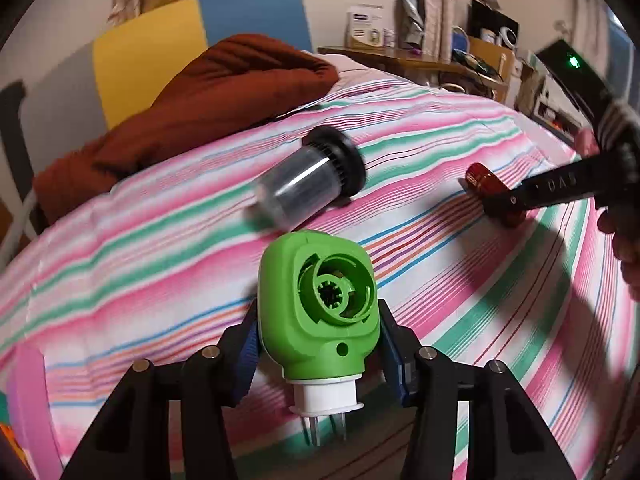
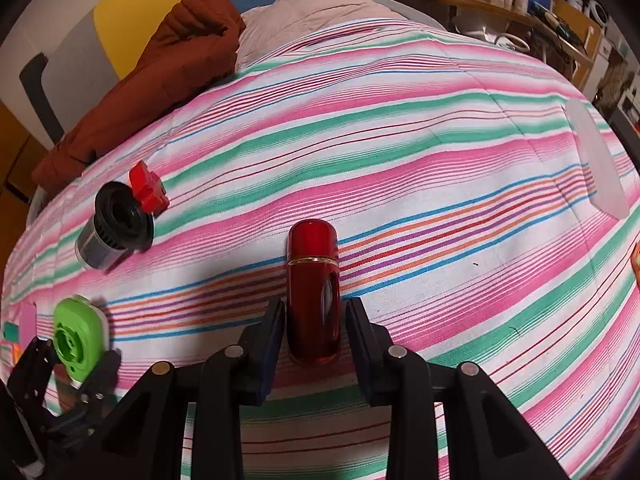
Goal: Organize rigid objects
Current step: 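Carry the green plug-in device into the white tray and open the left gripper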
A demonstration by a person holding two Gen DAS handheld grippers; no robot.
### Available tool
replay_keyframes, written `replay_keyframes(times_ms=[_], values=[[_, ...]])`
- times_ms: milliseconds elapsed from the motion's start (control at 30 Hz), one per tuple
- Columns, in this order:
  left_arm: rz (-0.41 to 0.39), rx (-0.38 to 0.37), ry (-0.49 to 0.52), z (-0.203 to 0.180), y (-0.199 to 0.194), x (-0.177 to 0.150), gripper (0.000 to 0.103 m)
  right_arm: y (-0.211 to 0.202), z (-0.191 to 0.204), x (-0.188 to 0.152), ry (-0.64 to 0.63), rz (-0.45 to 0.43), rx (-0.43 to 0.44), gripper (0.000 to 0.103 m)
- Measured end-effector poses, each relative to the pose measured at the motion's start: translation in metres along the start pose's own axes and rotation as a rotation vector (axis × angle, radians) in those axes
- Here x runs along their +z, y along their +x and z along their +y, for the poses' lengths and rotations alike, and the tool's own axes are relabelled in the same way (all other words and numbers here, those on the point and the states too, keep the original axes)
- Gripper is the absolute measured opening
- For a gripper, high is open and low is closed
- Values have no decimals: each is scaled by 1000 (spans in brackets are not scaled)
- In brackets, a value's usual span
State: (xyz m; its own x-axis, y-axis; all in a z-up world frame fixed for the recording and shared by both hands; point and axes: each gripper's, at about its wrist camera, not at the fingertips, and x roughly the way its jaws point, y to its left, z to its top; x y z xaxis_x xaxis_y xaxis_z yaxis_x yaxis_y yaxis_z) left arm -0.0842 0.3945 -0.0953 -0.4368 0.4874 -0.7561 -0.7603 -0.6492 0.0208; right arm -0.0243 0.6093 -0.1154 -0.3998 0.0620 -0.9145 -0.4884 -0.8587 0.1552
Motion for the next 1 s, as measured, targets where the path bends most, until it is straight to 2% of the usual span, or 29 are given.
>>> replay_keyframes(times_ms=[200, 267, 300, 433, 567, 867, 1000], values=[[-6, 26, -10, 1, -5, -6, 53, 1, 9, -3, -63, 0, -48, 31], [-8, 33, -15, 2, -5, -7, 53, 1, 10, -4, -70, -4, -64, 25], [-10, 39, -19, 2, -8, -9, 53, -3, 7, -6, -66, -6, -63, 25], [-18, 48, -41, 4, -19, -22, 53, 1, 1, -1, -16, -8, 17, 25], [-24, 52, -51, 4, -29, -34, 53, -2, 9, -6, -24, -6, 77, 25], [-34, 56, -66, 4, -46, -52, 52, -7, 62, -25, -158, -20, 74, 25], [-39, 53, -105, 9, -56, -59, 52, -2, 73, -26, -230, -32, 23, 25]])
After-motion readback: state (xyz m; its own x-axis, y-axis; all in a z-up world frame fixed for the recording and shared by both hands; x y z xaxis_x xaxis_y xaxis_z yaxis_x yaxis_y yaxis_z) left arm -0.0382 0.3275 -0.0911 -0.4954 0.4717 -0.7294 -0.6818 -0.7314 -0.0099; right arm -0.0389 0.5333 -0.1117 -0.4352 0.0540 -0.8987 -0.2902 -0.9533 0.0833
